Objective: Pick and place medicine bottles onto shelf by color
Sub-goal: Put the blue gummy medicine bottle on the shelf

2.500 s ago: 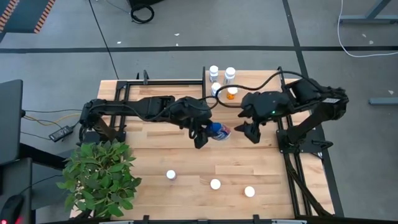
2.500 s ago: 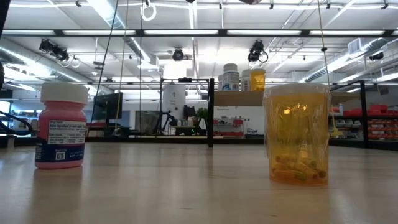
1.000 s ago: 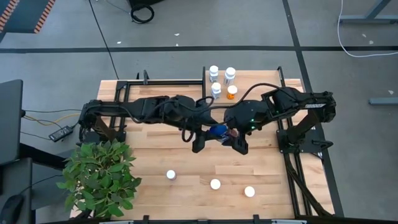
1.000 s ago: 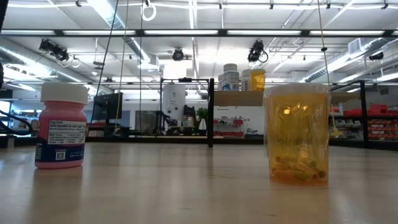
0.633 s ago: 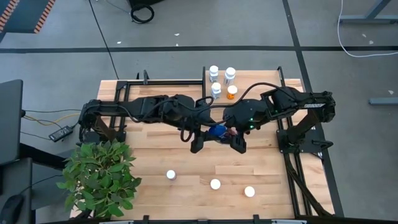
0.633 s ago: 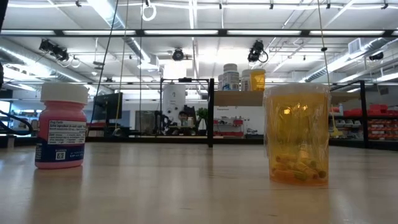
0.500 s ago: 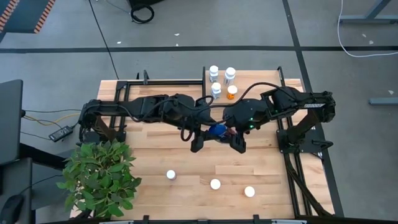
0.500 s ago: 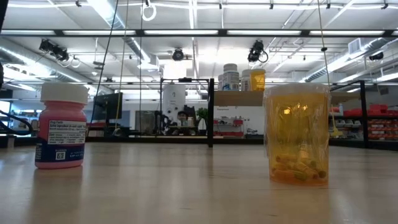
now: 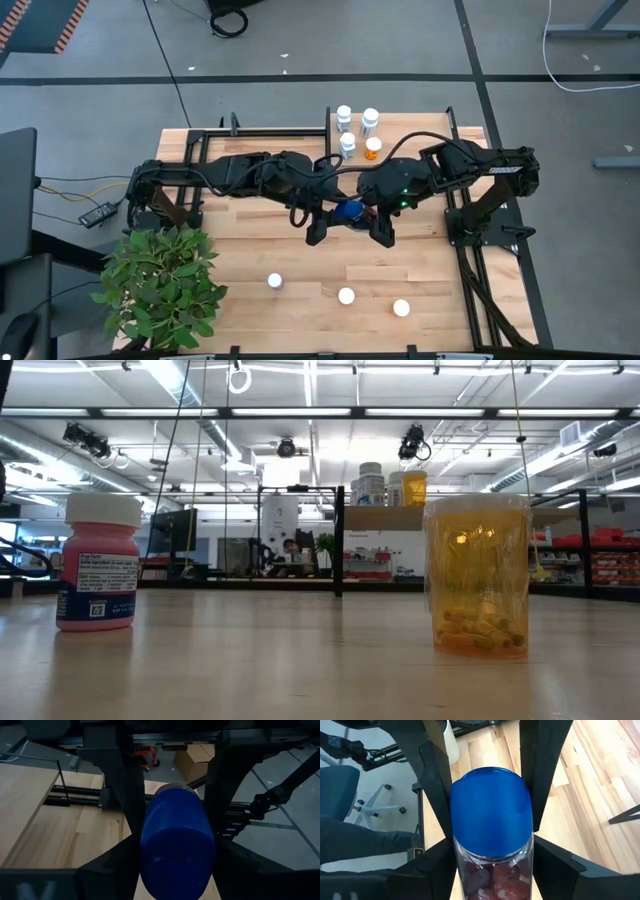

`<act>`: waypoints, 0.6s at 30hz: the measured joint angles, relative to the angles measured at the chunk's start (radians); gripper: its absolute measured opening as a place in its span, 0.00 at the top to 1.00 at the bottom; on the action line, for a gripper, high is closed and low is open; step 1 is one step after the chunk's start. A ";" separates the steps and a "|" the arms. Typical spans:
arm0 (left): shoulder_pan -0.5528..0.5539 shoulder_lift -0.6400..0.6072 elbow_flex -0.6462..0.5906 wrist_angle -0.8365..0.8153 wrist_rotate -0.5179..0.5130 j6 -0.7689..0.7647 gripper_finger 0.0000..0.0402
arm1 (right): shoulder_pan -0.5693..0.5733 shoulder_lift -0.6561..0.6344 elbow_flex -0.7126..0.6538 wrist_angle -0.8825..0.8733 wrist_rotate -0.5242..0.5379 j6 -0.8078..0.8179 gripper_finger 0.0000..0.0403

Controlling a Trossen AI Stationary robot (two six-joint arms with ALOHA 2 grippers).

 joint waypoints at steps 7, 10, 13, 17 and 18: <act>0.017 0.000 0.000 -0.026 0.001 -0.031 0.40 | -0.001 0.000 0.000 -0.006 0.002 0.000 0.46; 0.026 0.001 -0.001 -0.075 0.000 -0.022 0.37 | -0.001 0.000 0.000 -0.045 0.047 -0.017 0.47; 0.040 -0.015 -0.002 -0.109 -0.001 -0.018 0.35 | -0.005 0.000 0.000 -0.079 0.057 -0.023 0.47; 0.075 -0.058 -0.002 -0.162 0.000 0.011 0.33 | -0.021 -0.002 0.000 -0.131 0.070 -0.023 0.47; 0.088 -0.068 -0.002 -0.187 -0.002 0.024 0.32 | -0.026 -0.004 0.000 -0.146 0.090 -0.023 0.47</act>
